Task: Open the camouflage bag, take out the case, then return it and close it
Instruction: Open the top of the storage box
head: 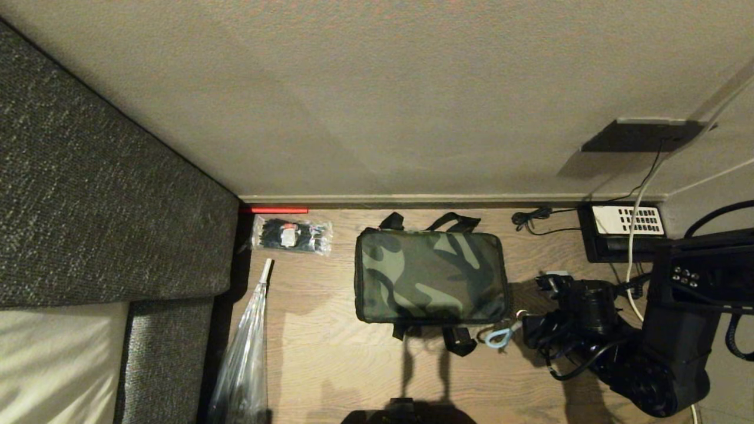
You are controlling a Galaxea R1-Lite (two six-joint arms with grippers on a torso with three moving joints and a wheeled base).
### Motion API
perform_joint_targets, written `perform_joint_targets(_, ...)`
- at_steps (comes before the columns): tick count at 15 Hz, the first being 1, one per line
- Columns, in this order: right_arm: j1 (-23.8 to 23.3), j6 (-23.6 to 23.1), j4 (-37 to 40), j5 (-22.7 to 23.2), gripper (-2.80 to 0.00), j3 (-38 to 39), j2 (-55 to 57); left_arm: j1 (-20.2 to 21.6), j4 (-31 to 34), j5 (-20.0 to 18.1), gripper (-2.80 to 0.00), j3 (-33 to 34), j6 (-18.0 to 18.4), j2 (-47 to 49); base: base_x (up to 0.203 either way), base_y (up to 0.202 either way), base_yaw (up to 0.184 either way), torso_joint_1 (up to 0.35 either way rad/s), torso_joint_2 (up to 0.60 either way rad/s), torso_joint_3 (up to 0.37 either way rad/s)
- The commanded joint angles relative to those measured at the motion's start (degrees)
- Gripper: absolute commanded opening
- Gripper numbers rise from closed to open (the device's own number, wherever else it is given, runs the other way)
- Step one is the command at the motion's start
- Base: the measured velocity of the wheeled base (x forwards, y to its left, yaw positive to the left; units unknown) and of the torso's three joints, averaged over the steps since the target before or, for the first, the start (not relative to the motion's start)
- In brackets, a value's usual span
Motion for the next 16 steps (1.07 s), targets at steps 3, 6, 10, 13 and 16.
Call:
perform_joint_targets(3,-1.83,-1.09,-0.78,-0.12,-2.80,-0.88,-0.07,-0.04,0.00,0.02,-2.80,0.09,-0.05,-0.11,0.000,0.000,0.000,0.000,0.00,0.000)
perform_joint_targets(6,-2.01,-2.51,-0.74,0.09,-2.80,-4.69,-1.33,0.05,0.00,0.11,-2.80,0.18,-0.05,-0.11,0.000,0.000,0.000,0.000,0.00,0.000)
perform_joint_targets(10,-2.00,-4.84,-0.07,3.48,-2.80,-8.81,-2.61,0.05,0.00,0.02,-2.80,0.09,-0.05,-0.11,0.000,0.000,0.000,0.000,0.00,0.000)
perform_joint_targets(13,-2.00,-7.02,0.28,3.52,-2.80,-11.74,-2.12,0.05,0.00,0.02,-2.80,0.18,-0.05,-0.11,0.000,0.000,0.000,0.000,0.00,0.000)
perform_joint_targets(16,-2.00,-7.02,1.11,3.44,-2.80,-15.25,-1.16,0.05,0.00,0.02,-2.80,0.18,-0.05,-0.11,0.000,0.000,0.000,0.000,0.00,0.000)
